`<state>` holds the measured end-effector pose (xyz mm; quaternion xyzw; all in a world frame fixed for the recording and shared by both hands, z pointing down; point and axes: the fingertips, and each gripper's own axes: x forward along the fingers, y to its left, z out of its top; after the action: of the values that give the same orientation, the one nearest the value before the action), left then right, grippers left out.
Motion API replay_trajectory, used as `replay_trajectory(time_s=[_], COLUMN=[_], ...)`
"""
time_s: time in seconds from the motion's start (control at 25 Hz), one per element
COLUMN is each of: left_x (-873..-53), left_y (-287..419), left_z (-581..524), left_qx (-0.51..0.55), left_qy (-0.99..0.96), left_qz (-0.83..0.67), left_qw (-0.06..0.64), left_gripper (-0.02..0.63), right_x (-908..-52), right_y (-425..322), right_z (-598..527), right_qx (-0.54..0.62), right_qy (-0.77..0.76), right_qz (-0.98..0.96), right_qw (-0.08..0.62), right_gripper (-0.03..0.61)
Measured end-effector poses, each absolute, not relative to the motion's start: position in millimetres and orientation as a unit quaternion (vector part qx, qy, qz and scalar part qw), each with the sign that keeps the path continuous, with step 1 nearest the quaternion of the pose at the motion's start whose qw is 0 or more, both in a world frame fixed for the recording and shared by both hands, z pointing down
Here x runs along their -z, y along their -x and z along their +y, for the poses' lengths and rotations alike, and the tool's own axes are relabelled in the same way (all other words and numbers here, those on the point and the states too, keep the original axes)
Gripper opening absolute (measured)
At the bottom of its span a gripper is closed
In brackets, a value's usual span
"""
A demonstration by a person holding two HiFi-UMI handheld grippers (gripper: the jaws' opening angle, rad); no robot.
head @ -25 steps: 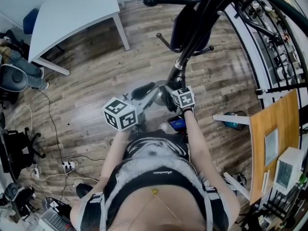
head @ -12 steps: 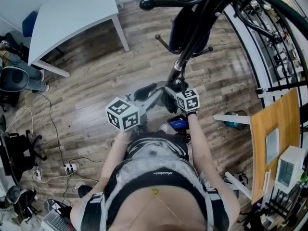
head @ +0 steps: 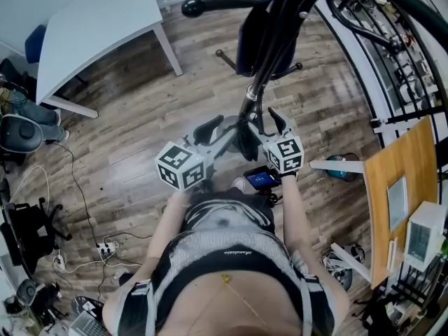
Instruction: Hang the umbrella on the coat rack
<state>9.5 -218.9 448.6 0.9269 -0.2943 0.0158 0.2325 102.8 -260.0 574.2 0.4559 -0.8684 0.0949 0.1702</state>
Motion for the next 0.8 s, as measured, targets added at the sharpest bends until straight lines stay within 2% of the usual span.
replay_trajectory(time_s=[0.12,0.28,0.6,0.8], left_x=[-449,-449,-457,-469], left_y=[-13,-17,-31,-45], left_z=[-218,-220,-220,-227], left_qx=[-0.016,-0.024,-0.073,-0.118], left_qy=[-0.929,-0.931,-0.940,-0.945], left_qz=[-0.289,-0.293,-0.298,-0.291], left_qw=[0.231,0.216,0.152,0.095], left_gripper=[0.183,0.186,0.183,0.132], right_x=[-561,-547,-507,-495], right_y=[-106,-113,-111,-103], right_z=[-253,-243,-233,-234], right_qx=[-0.069,-0.070,-0.066,-0.055], right_qy=[-0.450,-0.452,-0.450,-0.440], right_qz=[-0.872,-0.874,-0.883,-0.889], right_qw=[0.182,0.166,0.120,0.119], right_gripper=[0.316,0.276,0.150,0.106])
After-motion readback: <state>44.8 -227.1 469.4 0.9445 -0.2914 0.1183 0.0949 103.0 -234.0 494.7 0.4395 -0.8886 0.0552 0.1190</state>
